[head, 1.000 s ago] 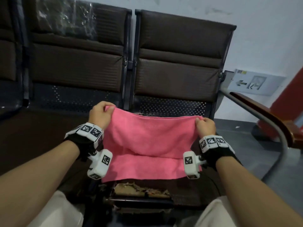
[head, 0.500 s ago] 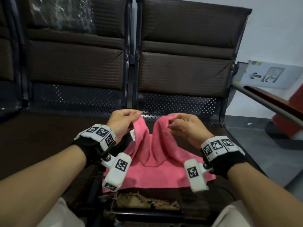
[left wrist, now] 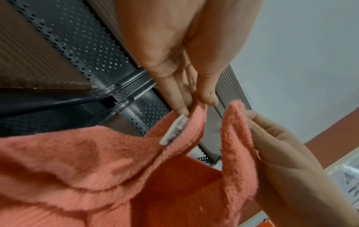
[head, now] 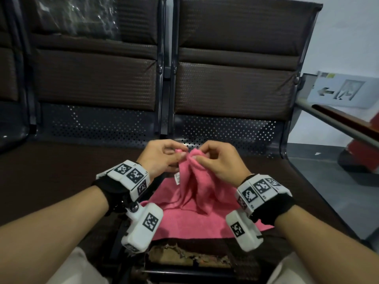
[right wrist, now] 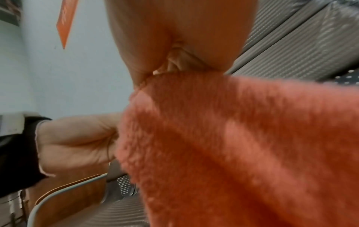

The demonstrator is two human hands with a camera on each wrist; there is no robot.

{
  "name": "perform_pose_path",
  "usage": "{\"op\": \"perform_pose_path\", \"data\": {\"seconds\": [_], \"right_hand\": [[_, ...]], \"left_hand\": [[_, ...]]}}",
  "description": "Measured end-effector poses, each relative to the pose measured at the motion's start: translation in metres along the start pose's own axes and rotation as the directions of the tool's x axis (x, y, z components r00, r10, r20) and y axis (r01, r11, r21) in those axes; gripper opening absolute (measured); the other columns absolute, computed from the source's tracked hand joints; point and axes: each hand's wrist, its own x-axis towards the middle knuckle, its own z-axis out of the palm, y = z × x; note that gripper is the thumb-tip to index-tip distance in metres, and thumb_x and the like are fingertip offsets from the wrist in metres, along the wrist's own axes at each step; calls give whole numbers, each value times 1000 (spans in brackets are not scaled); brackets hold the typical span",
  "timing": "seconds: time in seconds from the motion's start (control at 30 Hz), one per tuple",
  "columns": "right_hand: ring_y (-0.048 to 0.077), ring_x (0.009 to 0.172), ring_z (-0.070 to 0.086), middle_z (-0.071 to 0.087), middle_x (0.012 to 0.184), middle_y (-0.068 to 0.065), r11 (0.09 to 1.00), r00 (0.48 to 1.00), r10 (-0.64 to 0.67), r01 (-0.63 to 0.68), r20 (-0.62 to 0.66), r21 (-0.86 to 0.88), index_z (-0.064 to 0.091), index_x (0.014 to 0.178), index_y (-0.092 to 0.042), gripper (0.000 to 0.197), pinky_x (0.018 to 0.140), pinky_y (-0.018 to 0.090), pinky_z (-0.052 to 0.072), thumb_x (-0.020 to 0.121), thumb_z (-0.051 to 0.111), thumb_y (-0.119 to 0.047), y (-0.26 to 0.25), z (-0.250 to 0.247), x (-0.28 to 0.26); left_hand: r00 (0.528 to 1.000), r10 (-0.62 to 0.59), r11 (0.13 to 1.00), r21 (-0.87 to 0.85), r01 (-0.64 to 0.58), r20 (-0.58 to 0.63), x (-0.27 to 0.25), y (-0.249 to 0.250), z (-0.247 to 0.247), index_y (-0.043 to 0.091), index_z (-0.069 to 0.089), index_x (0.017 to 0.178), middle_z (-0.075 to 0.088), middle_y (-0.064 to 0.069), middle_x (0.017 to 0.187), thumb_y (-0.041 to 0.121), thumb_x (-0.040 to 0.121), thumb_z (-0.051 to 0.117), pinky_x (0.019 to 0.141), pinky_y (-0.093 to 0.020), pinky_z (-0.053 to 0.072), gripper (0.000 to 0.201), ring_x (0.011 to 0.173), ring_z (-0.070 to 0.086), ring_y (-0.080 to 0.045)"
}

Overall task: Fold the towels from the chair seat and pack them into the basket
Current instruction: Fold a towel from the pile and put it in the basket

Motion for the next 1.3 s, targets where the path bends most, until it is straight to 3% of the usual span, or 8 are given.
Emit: {"op": "perform_pose_path", "data": {"seconds": [0.17,0.53,0.73,0.87,0.97,1.07,1.17,1.3], "right_hand": [[-5,56,55,66,61,-10,995,999,-31,27,-40,-98,65,62,-32,17,56,8,41,69,80,-35,1,9,1],[-4,51,54,63,57,-10,991,998,55,-59,-39,-124,61,68,-26,19,53,10,41,74,78,-30,-3,11,-7],[9,64,54,63,71,-5,923,941,153,-26,303,-384,62,76,-24,5,62,22,41,79,63,-20,-16,6,-14],[24,76,53,58,77,1,715,858,238,163,456,-680,52,74,-19,12,75,28,30,82,60,-24,-15,2,-24],[25,88,60,63,82,1,652,918,183,155,352,-742,56,80,-20,16,82,34,31,84,58,-35,-19,-8,-24],[26,84,62,61,76,-4,784,995,-8,70,103,-617,57,98,-21,25,82,36,43,78,67,-30,-27,-23,-25],[23,85,63,66,82,0,835,998,10,21,54,-550,52,121,-25,51,80,34,50,74,74,-25,-33,-36,-28],[23,93,65,71,92,1,736,979,118,25,165,-677,73,96,-25,21,81,36,53,77,65,-21,-39,-38,-35]], "left_hand": [[992,-50,997,-51,56,116,-5,2,4,3,65,105,68,-13,89,11,94,53,65,-24,57,19,73,64,-17],[993,-23,998,62,16,114,-12,2,5,4,68,100,62,-24,90,4,91,54,66,-30,54,16,76,56,-27],[952,298,815,503,-288,63,-18,3,-4,19,61,90,68,-3,89,10,94,42,69,-32,47,21,73,60,-16],[931,364,814,494,-305,-25,-21,8,-8,16,52,86,56,3,73,8,94,34,59,-34,37,21,61,49,-13],[912,395,819,492,-295,-111,-22,11,-14,14,49,82,41,9,61,6,92,35,52,-27,28,20,52,36,-4],[900,414,813,499,-299,-134,-24,15,-25,11,47,80,41,6,65,5,91,36,56,-28,30,18,57,36,-10],[927,374,765,564,-312,5,-32,16,-34,15,50,91,52,-1,75,7,92,36,62,-31,38,16,65,47,-16],[921,306,576,724,-381,241,-43,13,-29,10,50,128,59,-9,98,4,92,40,78,-23,38,38,89,55,-20]]}}
